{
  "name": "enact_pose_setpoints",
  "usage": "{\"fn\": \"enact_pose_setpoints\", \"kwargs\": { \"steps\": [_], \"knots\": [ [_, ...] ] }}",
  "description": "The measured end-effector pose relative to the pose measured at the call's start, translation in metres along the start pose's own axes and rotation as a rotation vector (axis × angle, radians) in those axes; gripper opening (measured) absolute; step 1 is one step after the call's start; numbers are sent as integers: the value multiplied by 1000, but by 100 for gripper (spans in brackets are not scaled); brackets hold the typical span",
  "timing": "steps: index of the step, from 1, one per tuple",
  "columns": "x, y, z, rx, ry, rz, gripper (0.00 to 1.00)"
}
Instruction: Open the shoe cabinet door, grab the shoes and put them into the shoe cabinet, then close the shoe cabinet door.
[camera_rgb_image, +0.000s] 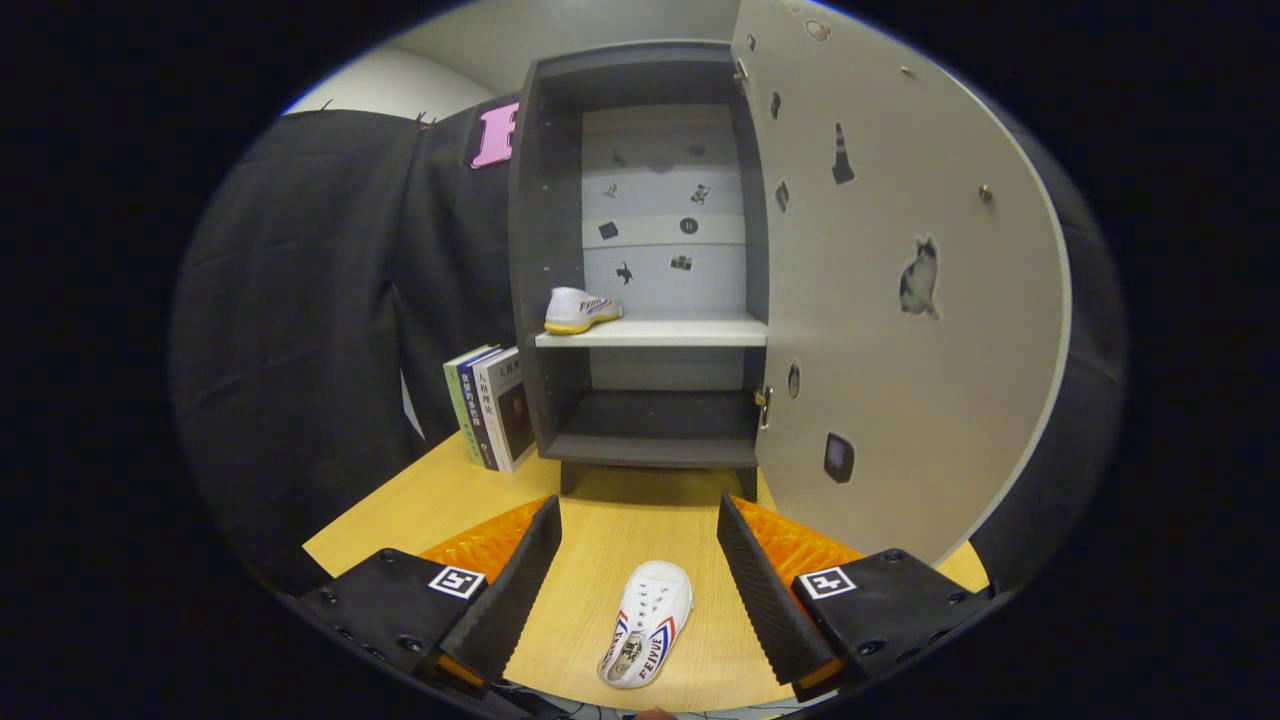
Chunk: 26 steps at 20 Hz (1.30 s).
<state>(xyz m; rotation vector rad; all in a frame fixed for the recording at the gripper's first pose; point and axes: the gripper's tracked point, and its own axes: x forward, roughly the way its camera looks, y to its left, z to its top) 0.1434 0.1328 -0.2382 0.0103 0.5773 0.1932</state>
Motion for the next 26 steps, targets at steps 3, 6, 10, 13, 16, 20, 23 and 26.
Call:
{"fn": "enact_pose_setpoints", "kwargs": {
  "steps": [3, 6, 10, 13, 16, 20, 23, 26],
  "knots": [
    [27, 4, -36, 18, 82, 14, 98],
    [47, 7, -67, 38, 165, 33, 98],
    [69, 13, -113, 73, 288, 56, 98],
    [80, 13, -136, 81, 353, 53, 98],
    [90, 15, -154, 77, 400, 63, 98],
    [95, 20, -182, 65, 483, 70, 94],
    [94, 23, -203, 43, 542, 77, 93],
    [94, 28, -214, 38, 569, 94, 90]
  ]
}}
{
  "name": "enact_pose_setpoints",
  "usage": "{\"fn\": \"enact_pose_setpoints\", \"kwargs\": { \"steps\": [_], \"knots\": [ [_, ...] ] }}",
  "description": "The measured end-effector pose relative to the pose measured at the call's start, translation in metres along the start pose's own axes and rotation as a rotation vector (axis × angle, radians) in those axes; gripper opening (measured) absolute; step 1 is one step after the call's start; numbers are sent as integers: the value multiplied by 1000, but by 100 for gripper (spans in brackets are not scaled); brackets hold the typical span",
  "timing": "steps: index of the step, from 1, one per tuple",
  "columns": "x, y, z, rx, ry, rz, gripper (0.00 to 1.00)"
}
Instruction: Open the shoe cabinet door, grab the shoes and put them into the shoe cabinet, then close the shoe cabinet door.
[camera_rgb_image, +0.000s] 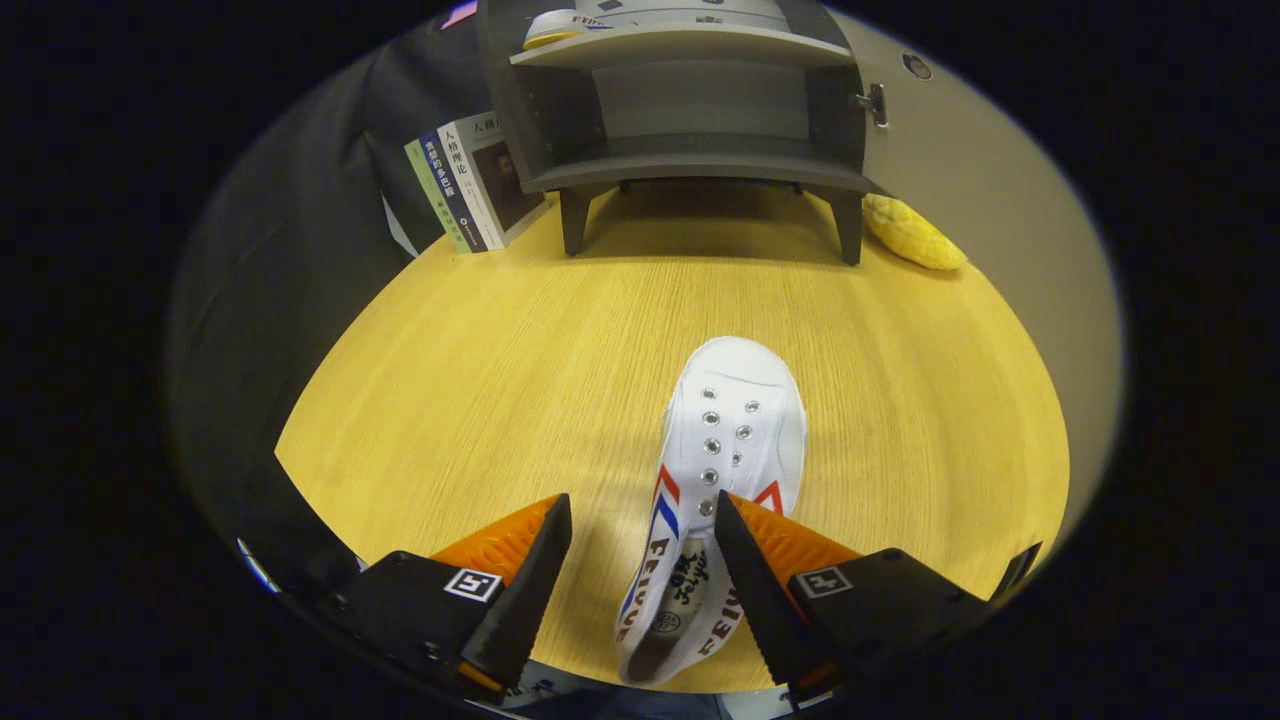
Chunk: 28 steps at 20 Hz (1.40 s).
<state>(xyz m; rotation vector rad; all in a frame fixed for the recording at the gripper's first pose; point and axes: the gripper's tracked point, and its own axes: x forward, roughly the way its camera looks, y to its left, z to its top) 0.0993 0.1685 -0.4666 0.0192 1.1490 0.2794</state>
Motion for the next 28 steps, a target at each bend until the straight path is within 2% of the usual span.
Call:
{"fn": "enact_pose_setpoints", "kwargs": {
  "steps": [3, 7, 9, 11, 15, 20, 25, 28],
  "knots": [
    [7, 1, 0, -23, 9, -14, 89],
    [16, -12, 0, -11, 22, -82, 62],
    [16, -20, -1, -27, 28, -110, 43],
    [18, -19, -1, -42, 30, -74, 24],
    [9, -22, 1, 39, 33, -9, 3],
    [-11, -18, 30, 119, -48, 75, 3],
    [-38, 11, 78, 120, -146, 175, 3],
    [-57, 26, 105, 173, -182, 248, 3]
  ]
}}
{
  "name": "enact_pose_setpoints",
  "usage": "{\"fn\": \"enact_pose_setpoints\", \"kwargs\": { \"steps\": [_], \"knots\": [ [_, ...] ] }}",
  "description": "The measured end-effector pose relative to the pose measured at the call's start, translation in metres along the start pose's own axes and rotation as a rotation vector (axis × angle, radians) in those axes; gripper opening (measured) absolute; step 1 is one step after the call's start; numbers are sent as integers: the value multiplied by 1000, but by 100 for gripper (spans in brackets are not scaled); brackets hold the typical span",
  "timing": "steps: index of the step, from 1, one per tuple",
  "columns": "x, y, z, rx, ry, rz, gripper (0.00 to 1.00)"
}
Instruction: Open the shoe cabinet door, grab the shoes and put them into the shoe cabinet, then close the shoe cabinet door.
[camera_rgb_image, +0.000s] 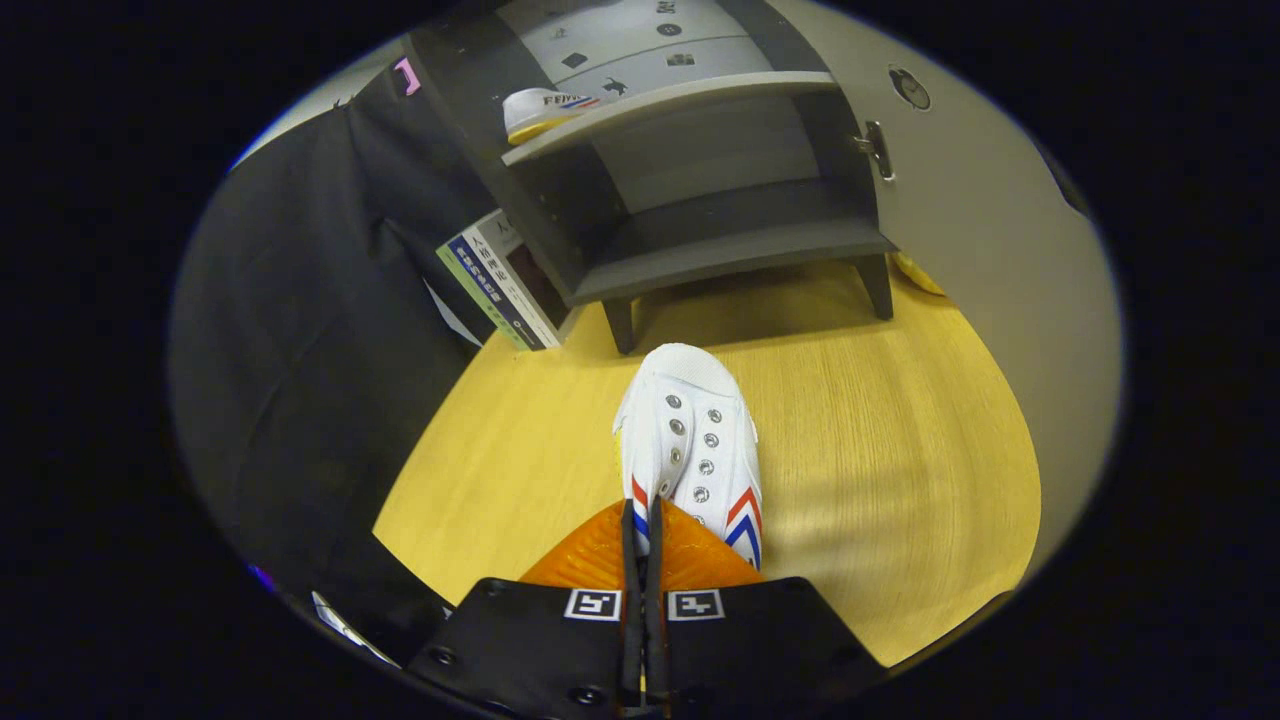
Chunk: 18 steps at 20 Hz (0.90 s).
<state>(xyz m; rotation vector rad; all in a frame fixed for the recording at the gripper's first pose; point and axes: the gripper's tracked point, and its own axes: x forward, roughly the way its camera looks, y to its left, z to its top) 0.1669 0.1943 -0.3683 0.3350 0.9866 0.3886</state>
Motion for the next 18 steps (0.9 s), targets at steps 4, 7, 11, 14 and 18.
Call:
{"fn": "enact_pose_setpoints", "kwargs": {
  "steps": [4, 7, 11, 14, 18],
  "knots": [
    [-14, 19, 35, -23, -66, 44, 3],
    [-24, 36, 71, -30, -144, 94, 3],
    [-39, 51, 121, -54, -242, 126, 3],
    [-45, 53, 158, -70, -311, 120, 3],
    [-54, 58, 206, -80, -393, 115, 3]
  ]
}}
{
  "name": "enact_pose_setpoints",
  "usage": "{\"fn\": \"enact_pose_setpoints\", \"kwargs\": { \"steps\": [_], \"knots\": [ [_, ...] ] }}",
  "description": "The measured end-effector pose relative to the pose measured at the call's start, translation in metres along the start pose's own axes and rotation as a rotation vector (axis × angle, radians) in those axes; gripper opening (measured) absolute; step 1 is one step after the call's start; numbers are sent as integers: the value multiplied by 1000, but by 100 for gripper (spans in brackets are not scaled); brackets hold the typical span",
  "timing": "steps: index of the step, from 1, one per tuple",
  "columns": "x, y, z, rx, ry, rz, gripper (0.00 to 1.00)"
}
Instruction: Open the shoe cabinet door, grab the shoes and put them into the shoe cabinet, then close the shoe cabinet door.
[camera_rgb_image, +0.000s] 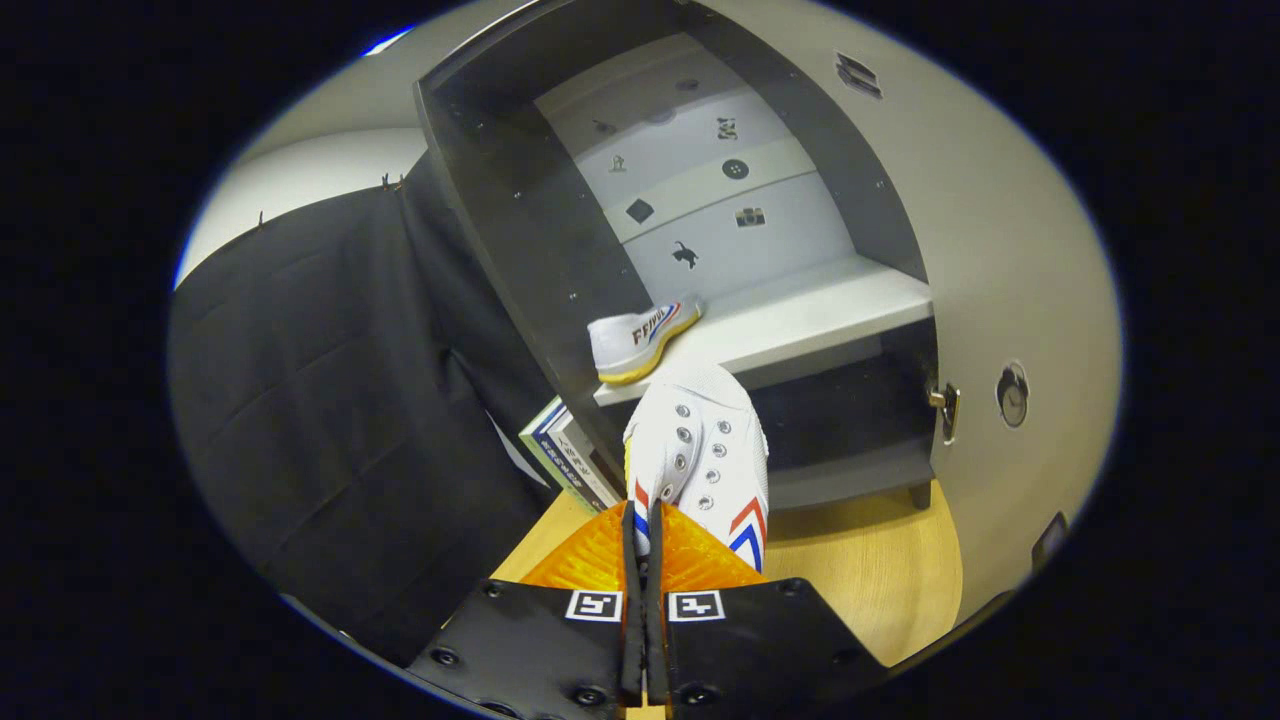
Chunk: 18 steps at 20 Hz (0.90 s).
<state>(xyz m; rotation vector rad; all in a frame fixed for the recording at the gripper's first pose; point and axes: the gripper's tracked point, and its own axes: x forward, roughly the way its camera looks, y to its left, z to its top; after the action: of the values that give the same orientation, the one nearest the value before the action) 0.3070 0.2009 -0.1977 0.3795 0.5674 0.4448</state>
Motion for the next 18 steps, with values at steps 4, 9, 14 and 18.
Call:
{"fn": "enact_pose_setpoints", "kwargs": {
  "steps": [4, 9, 14, 18],
  "knots": [
    [22, 1, 45, -16, -68, -15, 3],
    [57, 2, 95, -18, -117, -33, 3],
    [89, -7, 141, -63, -164, -73, 3],
    [120, -23, 165, -71, -198, -113, 2]
  ]
}}
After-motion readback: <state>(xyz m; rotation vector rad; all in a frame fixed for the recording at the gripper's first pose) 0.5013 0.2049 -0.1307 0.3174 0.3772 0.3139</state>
